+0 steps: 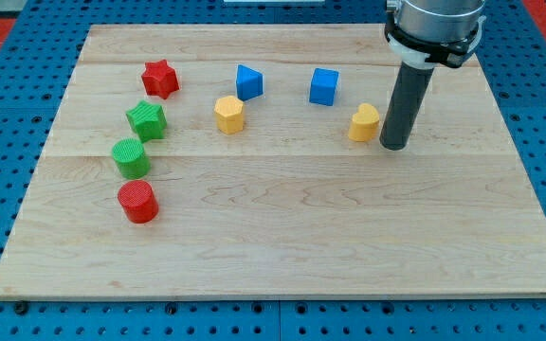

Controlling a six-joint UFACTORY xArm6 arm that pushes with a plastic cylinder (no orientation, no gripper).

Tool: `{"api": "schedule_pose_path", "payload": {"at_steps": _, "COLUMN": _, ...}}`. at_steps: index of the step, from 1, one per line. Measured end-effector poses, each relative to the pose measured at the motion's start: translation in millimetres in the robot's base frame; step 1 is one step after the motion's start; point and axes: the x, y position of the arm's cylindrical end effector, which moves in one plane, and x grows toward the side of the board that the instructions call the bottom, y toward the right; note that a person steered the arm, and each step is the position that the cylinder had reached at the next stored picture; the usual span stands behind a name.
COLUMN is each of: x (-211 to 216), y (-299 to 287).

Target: Push the yellow heart to the center

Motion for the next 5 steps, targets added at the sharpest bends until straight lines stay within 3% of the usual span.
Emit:
{"api": "schedule_pose_path", "payload": {"at_steps": 1, "x": -26, "y": 45}}
{"api": "schedule_pose_path", "payload": {"at_steps": 2, "x": -44, "y": 44}}
{"api": "schedule_pose_path", "payload": {"at_steps": 3, "x": -47, "y": -27}}
{"api": "schedule_pose_path", "payload": {"at_steps": 5, "x": -47, "y": -117}}
